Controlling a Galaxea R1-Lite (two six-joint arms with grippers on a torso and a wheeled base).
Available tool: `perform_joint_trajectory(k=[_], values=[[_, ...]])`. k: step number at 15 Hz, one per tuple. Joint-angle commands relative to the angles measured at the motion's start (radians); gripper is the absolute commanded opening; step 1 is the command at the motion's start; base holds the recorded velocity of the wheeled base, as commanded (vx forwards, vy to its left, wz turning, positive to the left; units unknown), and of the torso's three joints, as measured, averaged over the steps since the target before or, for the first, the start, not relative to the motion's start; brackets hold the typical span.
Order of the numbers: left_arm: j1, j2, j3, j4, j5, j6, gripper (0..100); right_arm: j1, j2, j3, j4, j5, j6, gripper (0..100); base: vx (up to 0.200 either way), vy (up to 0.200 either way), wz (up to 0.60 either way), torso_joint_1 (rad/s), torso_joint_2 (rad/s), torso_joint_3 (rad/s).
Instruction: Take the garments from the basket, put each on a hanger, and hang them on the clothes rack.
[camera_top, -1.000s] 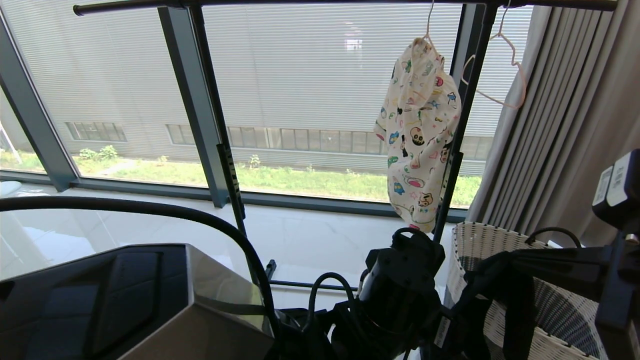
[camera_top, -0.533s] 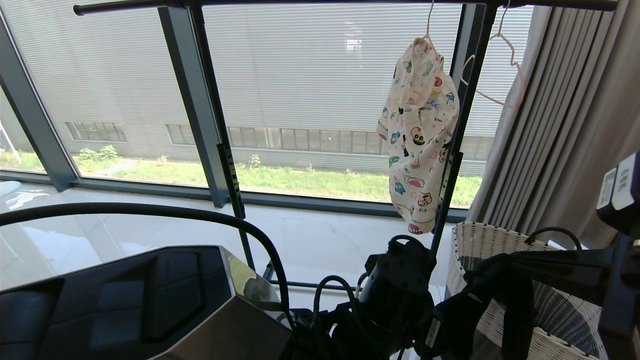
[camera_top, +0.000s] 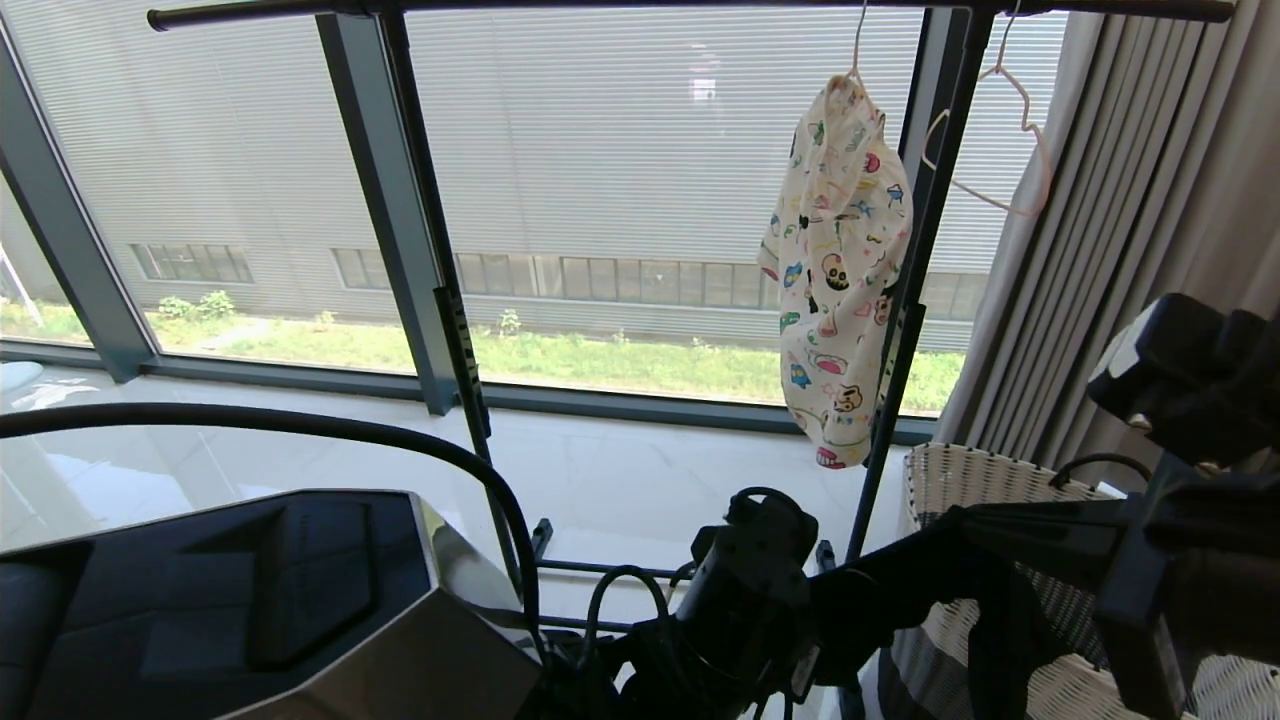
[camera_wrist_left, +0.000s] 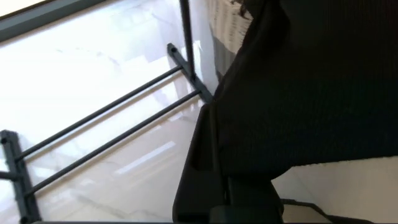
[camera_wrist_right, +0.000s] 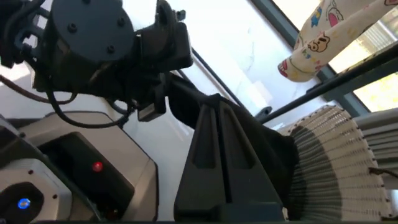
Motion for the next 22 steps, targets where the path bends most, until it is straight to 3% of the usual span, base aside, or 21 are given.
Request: perform_joint_trajectory(k=[1,2,4,5,6,9,12,13,14,16,18,20,22], values=[[0.03,-0.102,0.149,-0.042,0.106,0.02,0,0.001,0.115,-0.002,-0.069,-0.003,0.036,0,0.0,0.0,0.0,0.0,0.0,0.0],[0.046,-0.177,0.229,-0.097,0.11,0.043,0,-0.001,0.15,-0.004,-0.106,-0.003,0.038,0,0.0,0.0,0.0,0.0,0.0,0.0],[0.107,-0.372,0.307,-0.088,0.089,0.122,0,0.001,0.231,-0.017,-0.266,-0.009,0.032,0,0.0,0.0,0.0,0.0,0.0,0.0],[0.147,-0.481,0.31,0.006,0.087,0.147,0,-0.001,0.276,-0.042,-0.341,-0.011,0.029,0,0.0,0.0,0.0,0.0,0.0,0.0],[0.182,-0.606,0.283,0.164,0.081,0.158,0,-0.002,0.296,-0.082,-0.353,-0.013,0.029,0,0.0,0.0,0.0,0.0,0.0,0.0],[0.22,-0.823,0.103,0.544,0.06,0.153,0,-0.045,0.305,-0.129,-0.355,-0.011,0.029,0,0.0,0.0,0.0,0.0,0.0,0.0],[0.216,-0.852,-0.109,0.742,0.058,0.153,0,-0.139,0.302,-0.174,-0.353,-0.005,0.027,0,0.0,0.0,0.0,0.0,0.0,0.0],[0.216,-0.847,-0.135,0.757,0.058,0.153,0,-0.151,0.3,-0.179,-0.353,-0.005,0.027,0,0.0,0.0,0.0,0.0,0.0,0.0],[0.207,-0.815,-0.253,0.826,0.058,0.153,0,-0.2,0.282,-0.191,-0.35,0.0,0.01,0,0.0,0.0,0.0,0.0,0.0,0.0],[0.174,-0.774,-0.374,0.902,0.057,0.156,0,-0.265,0.237,-0.189,-0.336,0.003,-0.026,0,0.0,0.0,0.0,0.0,0.0,0.0],[0.122,-0.743,-0.481,1.007,0.057,0.179,0,-0.305,0.139,-0.189,-0.264,0.027,-0.034,0,0.0,0.0,0.0,0.0,0.0,0.0],[0.039,-0.741,-0.543,1.13,0.057,0.225,0,-0.368,0.043,-0.195,-0.191,0.119,-0.045,0,0.0,0.0,0.0,0.0,0.0,0.0],[-0.036,-0.722,-0.569,1.144,0.057,0.227,0,-0.392,-0.002,-0.214,-0.157,0.145,-0.08,0,0.0,0.0,0.0,0.0,0.0,0.0]])
